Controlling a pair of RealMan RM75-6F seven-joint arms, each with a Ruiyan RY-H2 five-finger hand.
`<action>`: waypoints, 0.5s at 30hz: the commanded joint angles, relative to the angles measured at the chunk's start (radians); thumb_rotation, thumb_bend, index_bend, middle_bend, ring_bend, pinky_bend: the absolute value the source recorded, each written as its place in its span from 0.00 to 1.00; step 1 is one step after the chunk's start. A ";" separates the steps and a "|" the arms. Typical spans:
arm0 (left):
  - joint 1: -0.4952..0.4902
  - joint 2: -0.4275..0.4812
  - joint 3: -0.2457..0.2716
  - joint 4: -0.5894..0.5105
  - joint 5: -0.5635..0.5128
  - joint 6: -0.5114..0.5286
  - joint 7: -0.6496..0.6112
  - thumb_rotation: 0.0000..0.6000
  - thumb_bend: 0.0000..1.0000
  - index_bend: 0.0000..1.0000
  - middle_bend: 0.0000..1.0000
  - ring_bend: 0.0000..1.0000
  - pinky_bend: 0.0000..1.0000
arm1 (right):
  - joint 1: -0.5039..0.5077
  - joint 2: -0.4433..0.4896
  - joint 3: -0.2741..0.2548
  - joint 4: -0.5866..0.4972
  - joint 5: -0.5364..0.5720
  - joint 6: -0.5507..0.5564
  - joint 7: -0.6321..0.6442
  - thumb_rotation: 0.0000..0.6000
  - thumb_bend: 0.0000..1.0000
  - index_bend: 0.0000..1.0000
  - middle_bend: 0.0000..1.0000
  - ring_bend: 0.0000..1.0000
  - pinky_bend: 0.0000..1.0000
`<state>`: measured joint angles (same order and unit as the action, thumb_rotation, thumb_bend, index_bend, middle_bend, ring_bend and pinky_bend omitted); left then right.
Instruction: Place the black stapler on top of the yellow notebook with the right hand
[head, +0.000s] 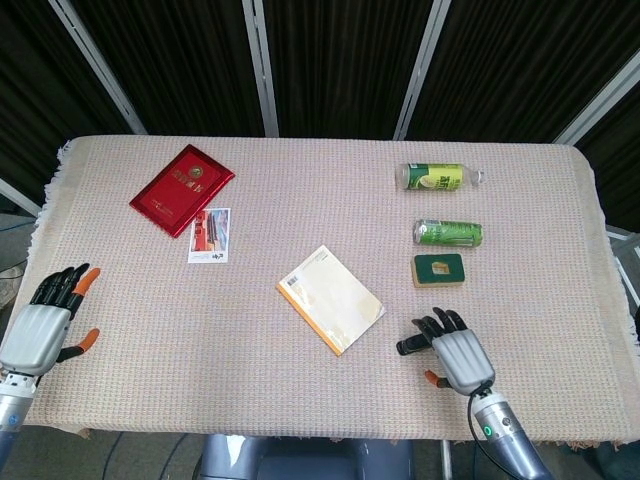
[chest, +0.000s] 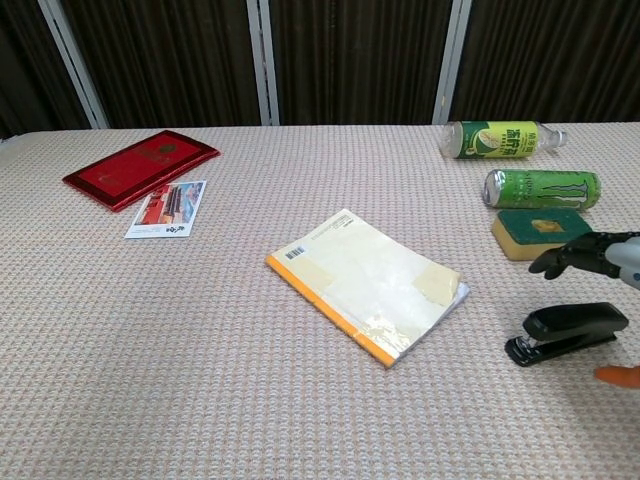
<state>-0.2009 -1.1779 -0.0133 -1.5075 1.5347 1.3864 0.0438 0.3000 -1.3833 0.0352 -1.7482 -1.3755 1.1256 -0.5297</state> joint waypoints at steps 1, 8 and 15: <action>0.000 0.000 -0.001 0.000 -0.001 0.000 0.000 1.00 0.30 0.00 0.00 0.00 0.08 | 0.013 -0.007 0.007 0.007 0.012 -0.013 -0.005 1.00 0.18 0.16 0.20 0.09 0.14; 0.001 0.001 -0.003 0.000 -0.007 0.000 0.000 1.00 0.30 0.00 0.00 0.00 0.08 | 0.040 -0.010 0.015 0.027 0.027 -0.037 0.000 1.00 0.21 0.22 0.25 0.17 0.21; 0.000 -0.003 -0.010 0.001 -0.028 -0.009 0.013 1.00 0.30 0.00 0.00 0.00 0.08 | 0.052 -0.021 0.022 0.088 0.049 -0.058 0.086 1.00 0.23 0.27 0.29 0.20 0.24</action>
<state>-0.2002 -1.1800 -0.0221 -1.5066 1.5090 1.3797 0.0553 0.3485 -1.3999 0.0555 -1.6792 -1.3342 1.0762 -0.4661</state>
